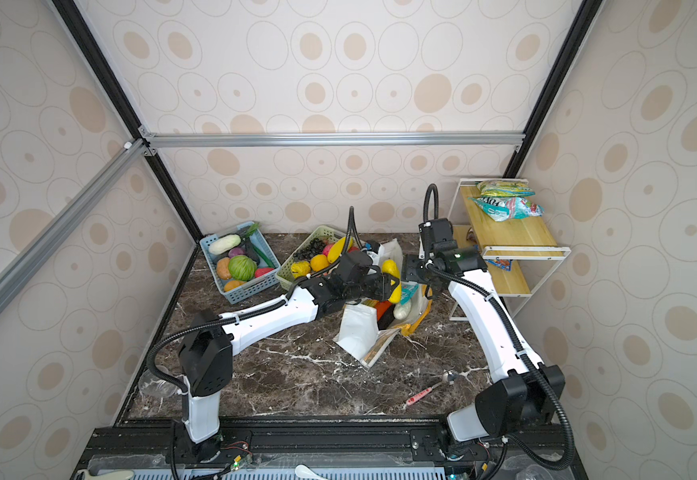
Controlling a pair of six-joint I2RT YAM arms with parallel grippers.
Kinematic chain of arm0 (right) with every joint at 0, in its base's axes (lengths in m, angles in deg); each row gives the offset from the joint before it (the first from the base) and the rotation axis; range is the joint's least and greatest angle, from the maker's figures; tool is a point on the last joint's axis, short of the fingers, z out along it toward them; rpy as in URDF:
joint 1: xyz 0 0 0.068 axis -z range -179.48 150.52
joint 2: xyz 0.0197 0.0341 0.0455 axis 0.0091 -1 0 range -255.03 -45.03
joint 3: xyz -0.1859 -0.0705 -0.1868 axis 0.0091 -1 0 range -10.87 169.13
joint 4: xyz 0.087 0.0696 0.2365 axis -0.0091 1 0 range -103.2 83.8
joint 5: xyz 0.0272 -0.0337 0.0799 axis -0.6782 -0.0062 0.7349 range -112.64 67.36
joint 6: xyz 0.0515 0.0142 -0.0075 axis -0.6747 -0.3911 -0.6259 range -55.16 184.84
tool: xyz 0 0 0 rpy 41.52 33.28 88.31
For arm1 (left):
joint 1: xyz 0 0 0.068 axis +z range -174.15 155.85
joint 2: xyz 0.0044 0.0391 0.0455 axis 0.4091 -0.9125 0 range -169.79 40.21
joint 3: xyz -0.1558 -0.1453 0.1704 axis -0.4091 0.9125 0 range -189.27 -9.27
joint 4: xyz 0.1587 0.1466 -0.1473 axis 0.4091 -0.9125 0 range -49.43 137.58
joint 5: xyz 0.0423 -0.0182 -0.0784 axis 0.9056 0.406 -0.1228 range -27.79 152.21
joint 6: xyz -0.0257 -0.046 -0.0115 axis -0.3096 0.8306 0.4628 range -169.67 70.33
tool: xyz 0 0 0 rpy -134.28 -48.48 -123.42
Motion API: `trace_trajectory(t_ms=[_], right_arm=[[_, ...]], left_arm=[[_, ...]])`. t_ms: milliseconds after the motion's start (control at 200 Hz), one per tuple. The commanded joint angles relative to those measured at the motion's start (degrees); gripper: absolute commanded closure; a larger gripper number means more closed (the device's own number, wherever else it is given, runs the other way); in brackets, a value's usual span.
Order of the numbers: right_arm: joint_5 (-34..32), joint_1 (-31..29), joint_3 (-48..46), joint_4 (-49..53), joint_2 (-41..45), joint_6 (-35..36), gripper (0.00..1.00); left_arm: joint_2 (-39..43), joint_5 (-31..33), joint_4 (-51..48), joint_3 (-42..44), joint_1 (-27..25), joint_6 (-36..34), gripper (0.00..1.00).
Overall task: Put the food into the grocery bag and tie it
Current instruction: 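Lift the yellow mango with the left gripper and carry it over the tote, then lower the yellow mango into the white tote and open the left gripper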
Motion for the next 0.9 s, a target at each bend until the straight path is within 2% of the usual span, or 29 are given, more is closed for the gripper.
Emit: trace_trajectory(t_ms=[0, 535, 680, 890], right_arm=[[-1.74, 0.46, 0.21, 1.92, 1.51, -0.40, 0.31], [-2.48, 1.67, -0.76, 1.17, 1.42, -1.08, 0.31], [-1.89, 1.70, 0.19, 1.58, 0.89, -0.91, 0.30], [-1.23, 1.70, 0.55, 1.34, 0.46, -1.01, 0.30]], left_arm=[[-2.97, 2.38, -4.56, -5.06, -0.70, -3.40, 0.50], [-12.70, 4.46, -9.20, -11.20, -1.50, -4.55, 0.42], [-13.29, 3.13, -9.49, -12.61, -1.49, -4.06, 0.35], [-9.94, 6.68, -10.36, -13.82, -1.45, -5.44, 0.29]])
